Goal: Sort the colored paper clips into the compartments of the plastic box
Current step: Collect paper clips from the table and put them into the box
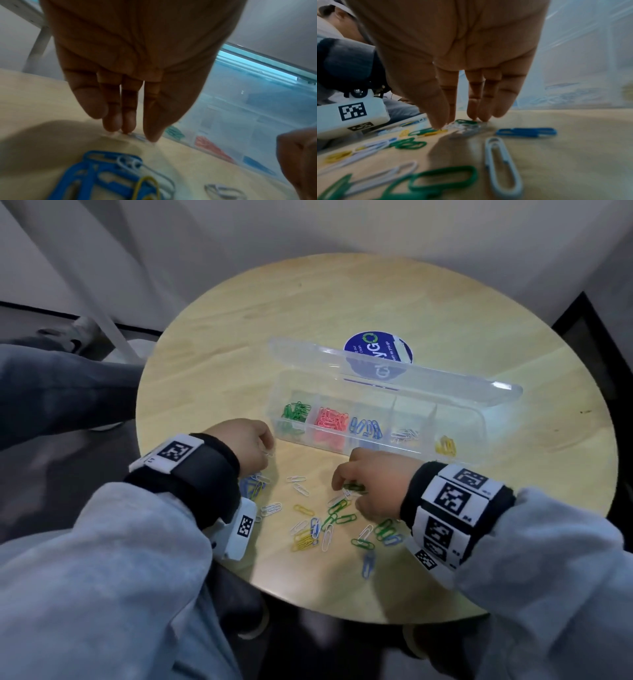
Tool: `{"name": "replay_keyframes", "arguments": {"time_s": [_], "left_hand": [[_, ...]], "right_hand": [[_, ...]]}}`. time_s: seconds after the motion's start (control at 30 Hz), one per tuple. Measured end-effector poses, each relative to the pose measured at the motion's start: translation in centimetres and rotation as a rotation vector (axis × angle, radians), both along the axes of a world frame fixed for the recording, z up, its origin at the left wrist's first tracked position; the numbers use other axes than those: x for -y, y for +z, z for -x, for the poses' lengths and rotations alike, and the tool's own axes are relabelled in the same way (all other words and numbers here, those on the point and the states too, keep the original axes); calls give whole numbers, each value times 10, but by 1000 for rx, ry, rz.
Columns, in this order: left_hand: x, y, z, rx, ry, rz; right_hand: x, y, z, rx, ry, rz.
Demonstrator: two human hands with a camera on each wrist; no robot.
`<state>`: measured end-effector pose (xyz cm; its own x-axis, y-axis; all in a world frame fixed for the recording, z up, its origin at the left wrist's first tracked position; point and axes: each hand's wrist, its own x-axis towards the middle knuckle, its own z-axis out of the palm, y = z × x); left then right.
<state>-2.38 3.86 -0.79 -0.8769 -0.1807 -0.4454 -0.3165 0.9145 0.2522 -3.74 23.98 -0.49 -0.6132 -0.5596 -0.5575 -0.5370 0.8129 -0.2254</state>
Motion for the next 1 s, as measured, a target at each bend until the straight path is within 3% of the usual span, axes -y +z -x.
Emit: {"name": "replay_keyframes", "arguments": {"time_s": [0.27,0.67,0.83,1.0], "left_hand": [[-5,-5,0,32,-13,85],[-16,3,0,132,-62,74],[-17,5,-5,64,-63,-58],[-20,12,-6,59,55,-529]], "right_hand": [[-4,-7,3,-31,6,-21],[-6,-9,5,-21,46,-51],[-5,-9,5,-25,43,-73],[-5,-7,2,11,59,-91]]}}
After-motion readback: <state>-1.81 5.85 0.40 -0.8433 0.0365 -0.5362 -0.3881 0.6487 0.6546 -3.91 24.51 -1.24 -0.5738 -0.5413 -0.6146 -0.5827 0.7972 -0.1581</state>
